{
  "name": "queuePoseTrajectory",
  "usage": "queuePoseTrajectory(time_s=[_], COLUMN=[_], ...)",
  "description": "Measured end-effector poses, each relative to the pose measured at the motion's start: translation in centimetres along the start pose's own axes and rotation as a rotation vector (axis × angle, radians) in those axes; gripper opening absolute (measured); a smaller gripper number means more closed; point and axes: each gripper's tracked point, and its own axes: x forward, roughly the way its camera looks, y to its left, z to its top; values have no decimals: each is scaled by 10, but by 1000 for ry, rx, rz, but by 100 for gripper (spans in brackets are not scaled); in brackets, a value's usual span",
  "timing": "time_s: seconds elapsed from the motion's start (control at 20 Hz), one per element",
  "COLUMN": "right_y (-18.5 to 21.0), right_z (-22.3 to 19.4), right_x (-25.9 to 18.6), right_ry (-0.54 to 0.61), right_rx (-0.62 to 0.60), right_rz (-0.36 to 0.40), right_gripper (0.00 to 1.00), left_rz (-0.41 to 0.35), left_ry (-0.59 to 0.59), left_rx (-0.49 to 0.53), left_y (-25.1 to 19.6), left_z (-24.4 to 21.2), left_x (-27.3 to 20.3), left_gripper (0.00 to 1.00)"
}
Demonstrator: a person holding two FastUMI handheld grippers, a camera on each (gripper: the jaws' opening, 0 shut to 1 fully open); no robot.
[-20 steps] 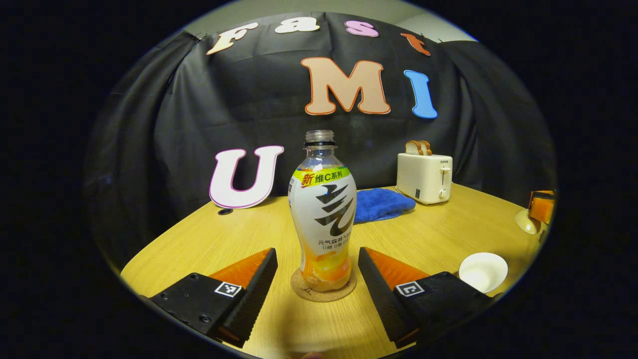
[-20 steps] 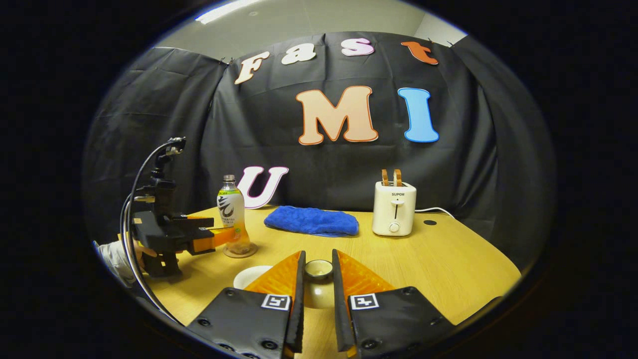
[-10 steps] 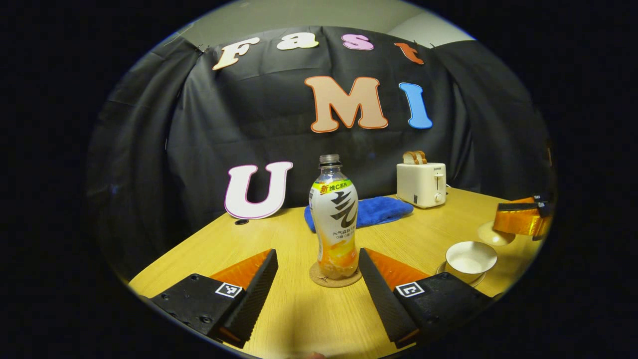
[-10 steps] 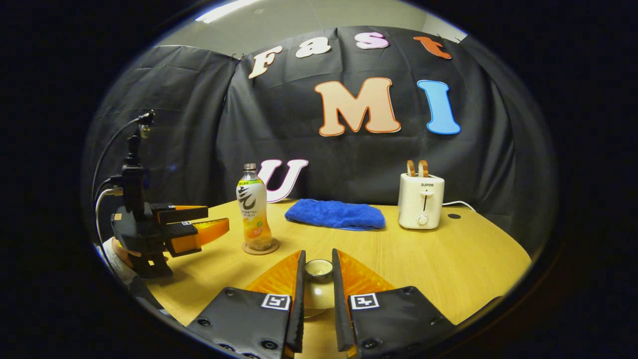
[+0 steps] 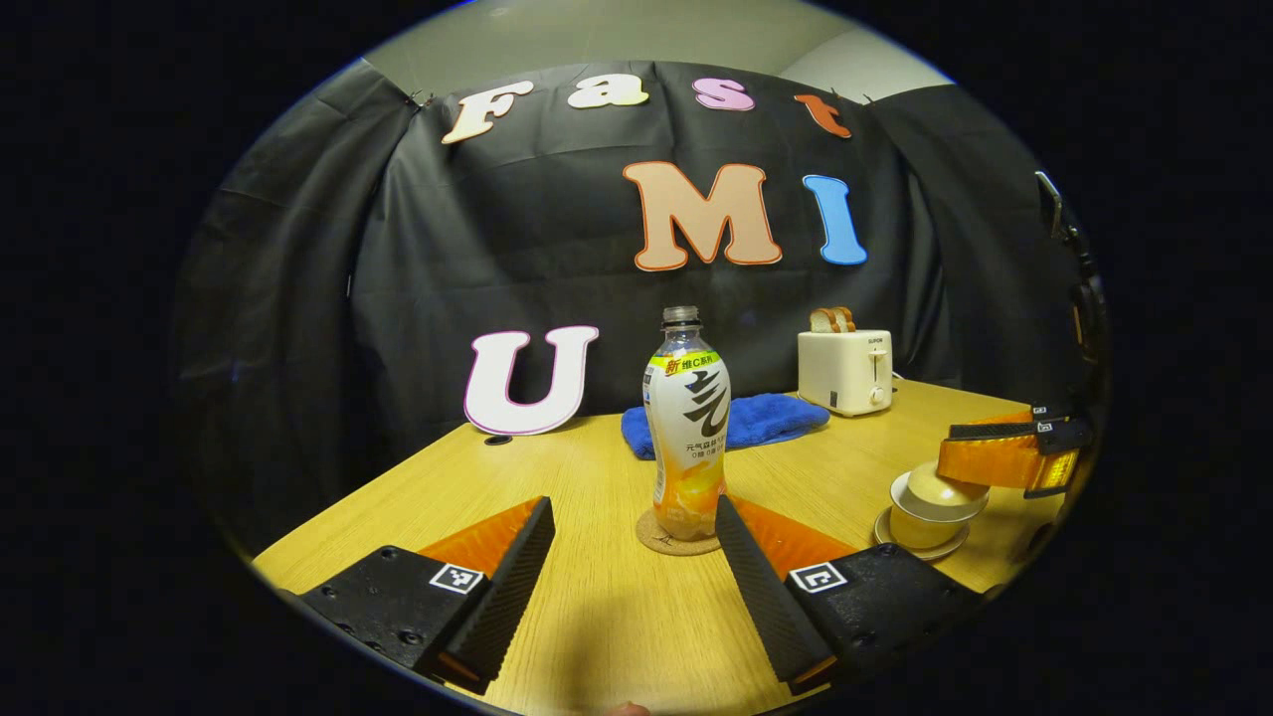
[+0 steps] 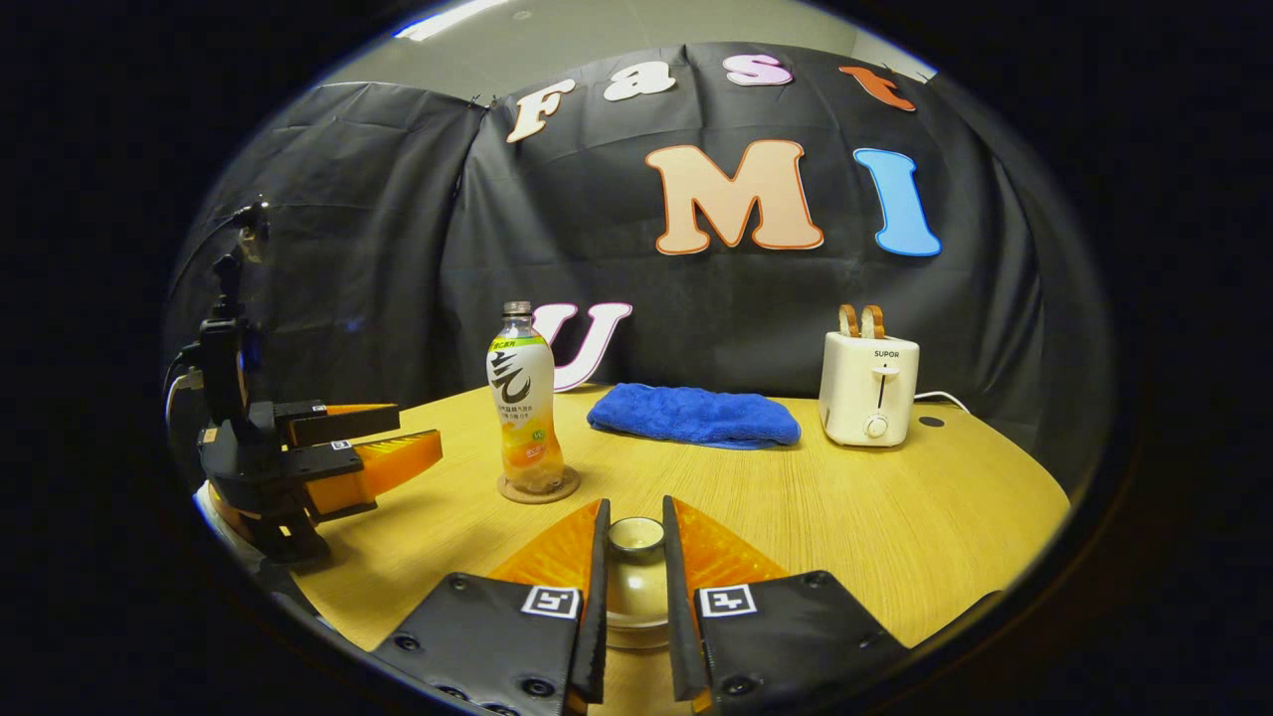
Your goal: Open the teacup lid with one hand, grasp the water bottle and pour water into the teacup with the other hand; after pouring, place the water bottle on the coaster and then close the teacup lid.
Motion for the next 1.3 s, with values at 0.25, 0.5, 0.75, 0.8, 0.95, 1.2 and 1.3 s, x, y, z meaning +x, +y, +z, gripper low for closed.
queuePoseTrajectory(time_s=[0.25, 0.5, 0.75, 0.8, 0.95, 1.2, 1.3], right_y=[6, 4, 6, 3, -10, -41, -49], right_z=[-8, -8, 8, 10, 14, 13, 10], right_x=[3, -1, -12, -15, -24, -42, -47], right_ry=[20, 18, -43, -52, -70, -91, -85], right_rx=[-10, 2, -18, -22, -4, -37, -27], right_rz=[1, 9, 16, 9, -20, -108, -119], right_gripper=[34, 37, 83, 92, 93, 93, 98], left_rz=[0, -4, -11, -14, -17, -10, -2], left_ry=[-9, -18, -24, -31, -34, -45, -45], left_rx=[-5, -21, -25, -21, -21, -4, 5], left_y=[-2, -10, -18, -20, -22, -22, -17], left_z=[1, 1, 1, 2, 2, 0, -1], left_x=[-6, -10, -17, -19, -24, -37, -42], left_gripper=[95, 95, 95, 95, 95, 95, 95])
